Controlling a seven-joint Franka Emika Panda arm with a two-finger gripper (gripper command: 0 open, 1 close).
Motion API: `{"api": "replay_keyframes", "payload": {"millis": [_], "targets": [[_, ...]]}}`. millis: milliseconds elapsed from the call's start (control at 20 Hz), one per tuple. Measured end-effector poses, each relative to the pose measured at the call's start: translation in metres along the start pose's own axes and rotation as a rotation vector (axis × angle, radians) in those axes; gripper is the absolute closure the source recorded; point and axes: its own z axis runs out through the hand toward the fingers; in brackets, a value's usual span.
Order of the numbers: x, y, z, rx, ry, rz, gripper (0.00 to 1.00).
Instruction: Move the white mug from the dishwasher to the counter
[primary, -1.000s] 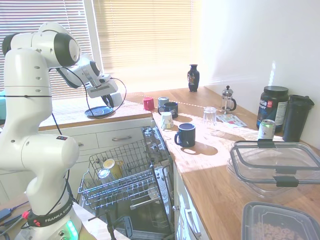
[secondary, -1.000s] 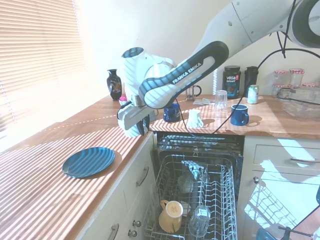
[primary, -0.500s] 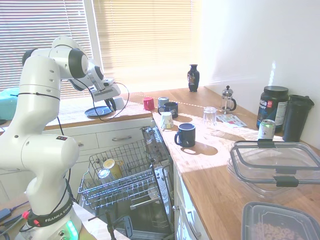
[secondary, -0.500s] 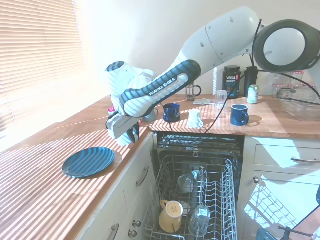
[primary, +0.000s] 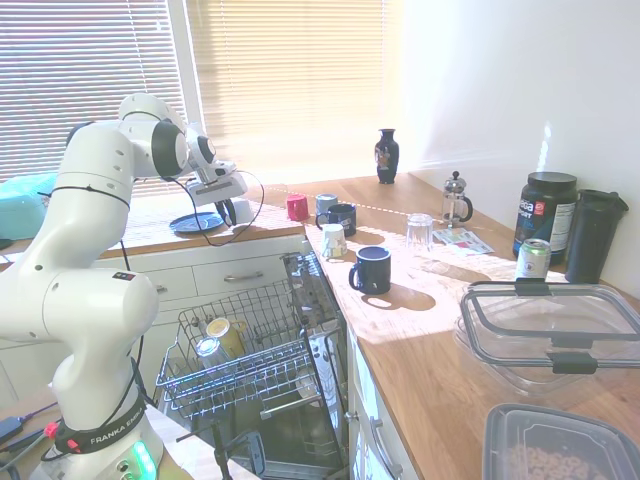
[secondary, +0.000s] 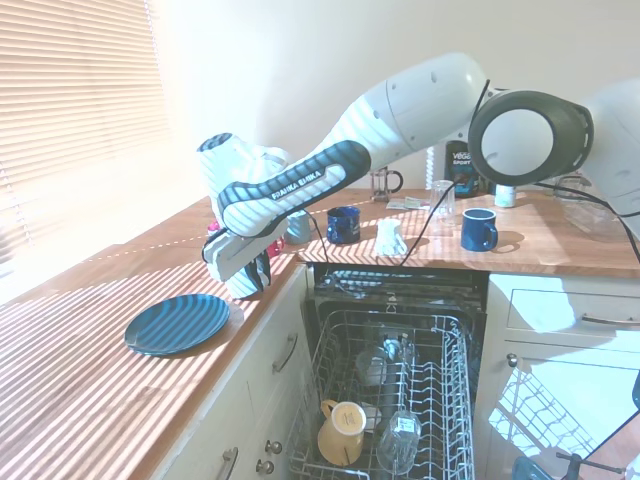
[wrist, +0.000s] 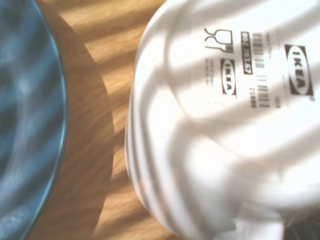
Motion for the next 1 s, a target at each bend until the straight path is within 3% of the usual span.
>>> {"api": "replay_keyframes", "payload": {"millis": [250, 300, 1000], "targets": [[0.014, -0.007, 0.007, -0.005, -0.003, 0.002, 1.0], [0.016, -0.008, 0.008, -0.008, -0.004, 0.003, 0.0], [0.025, -0.016, 0.02, -0.033, -0.011, 0.015, 0.0]]}}
